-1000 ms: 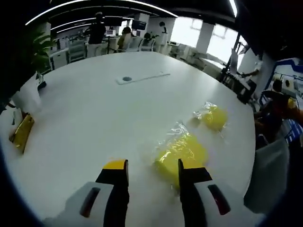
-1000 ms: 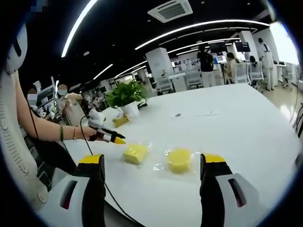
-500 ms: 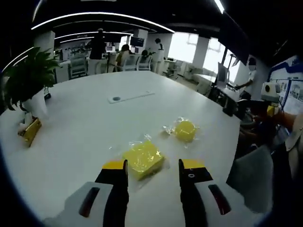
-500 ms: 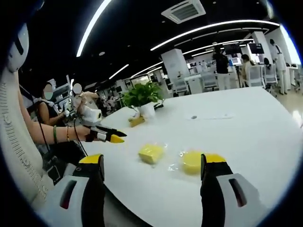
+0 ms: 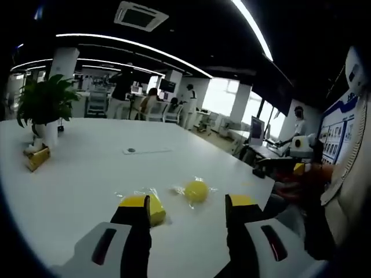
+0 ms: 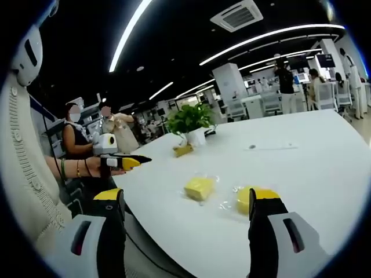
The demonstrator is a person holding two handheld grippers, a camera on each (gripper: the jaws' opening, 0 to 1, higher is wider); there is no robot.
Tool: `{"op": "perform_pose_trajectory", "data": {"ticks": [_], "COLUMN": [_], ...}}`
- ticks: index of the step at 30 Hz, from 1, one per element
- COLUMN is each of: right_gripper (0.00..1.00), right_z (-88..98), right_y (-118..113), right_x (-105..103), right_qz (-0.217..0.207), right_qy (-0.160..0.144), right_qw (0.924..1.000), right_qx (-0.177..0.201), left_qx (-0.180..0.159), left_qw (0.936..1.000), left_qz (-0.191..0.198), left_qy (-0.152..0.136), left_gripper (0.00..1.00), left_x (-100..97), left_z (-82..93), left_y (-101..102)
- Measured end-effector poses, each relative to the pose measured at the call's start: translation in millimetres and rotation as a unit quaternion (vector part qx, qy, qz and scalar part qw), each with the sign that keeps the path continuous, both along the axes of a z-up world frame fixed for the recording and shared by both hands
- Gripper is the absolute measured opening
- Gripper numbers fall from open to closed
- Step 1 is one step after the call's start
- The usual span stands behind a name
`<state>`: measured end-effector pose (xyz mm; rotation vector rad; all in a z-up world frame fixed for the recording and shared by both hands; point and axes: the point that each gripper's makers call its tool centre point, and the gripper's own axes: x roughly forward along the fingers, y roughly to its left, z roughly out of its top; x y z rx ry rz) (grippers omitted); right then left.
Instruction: Compare the silicone blocks by pressing each to a similar depth, holding the contact briefly, and releasing to observe deformation and rebound differences across the visible hardness samples.
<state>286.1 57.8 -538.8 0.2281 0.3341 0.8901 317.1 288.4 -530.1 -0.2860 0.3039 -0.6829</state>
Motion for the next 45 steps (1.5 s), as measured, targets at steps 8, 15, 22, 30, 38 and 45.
{"op": "perform_pose_trajectory", "data": {"ticks": [8, 15, 22, 30, 38, 45], "right_gripper": [0.85, 0.85, 0.84, 0.83, 0.82, 0.82], "right_z": [-4.0, -8.4, -9.9, -13.2, -16.3, -19.3], "right_y": [-9, -14, -14, -16, -20, -28], "right_x": [-2, 0, 0, 0, -1, 4], "right_qz": [-0.002, 0.0, -0.001, -0.002, -0.006, -0.01], "right_qy": [0.003, 0.014, 0.015, 0.025, 0.031, 0.036], "right_qw": [1.0, 0.9999, 0.9999, 0.9997, 0.9995, 0.9992], "right_qx": [0.0, -0.002, -0.003, 0.001, 0.008, 0.012], "left_qx": [-0.028, -0.026, -0.025, -0.085, -0.168, -0.227], "left_qw": [0.999, 0.9981, 0.9977, 0.995, 0.9818, 0.9678], "left_qz": [-0.014, -0.05, -0.061, -0.037, -0.016, -0.019], "left_qy": [-0.031, -0.025, -0.017, 0.037, 0.087, 0.107], "left_gripper": [0.67, 0.71, 0.73, 0.73, 0.7, 0.63], "left_x": [-16.0, -25.4, -27.7, -20.9, -1.8, 11.5], "left_z": [13.0, 14.3, 12.4, 5.8, -2.1, 0.5], "left_y": [-5, -23, -31, -32, -41, -65]}}
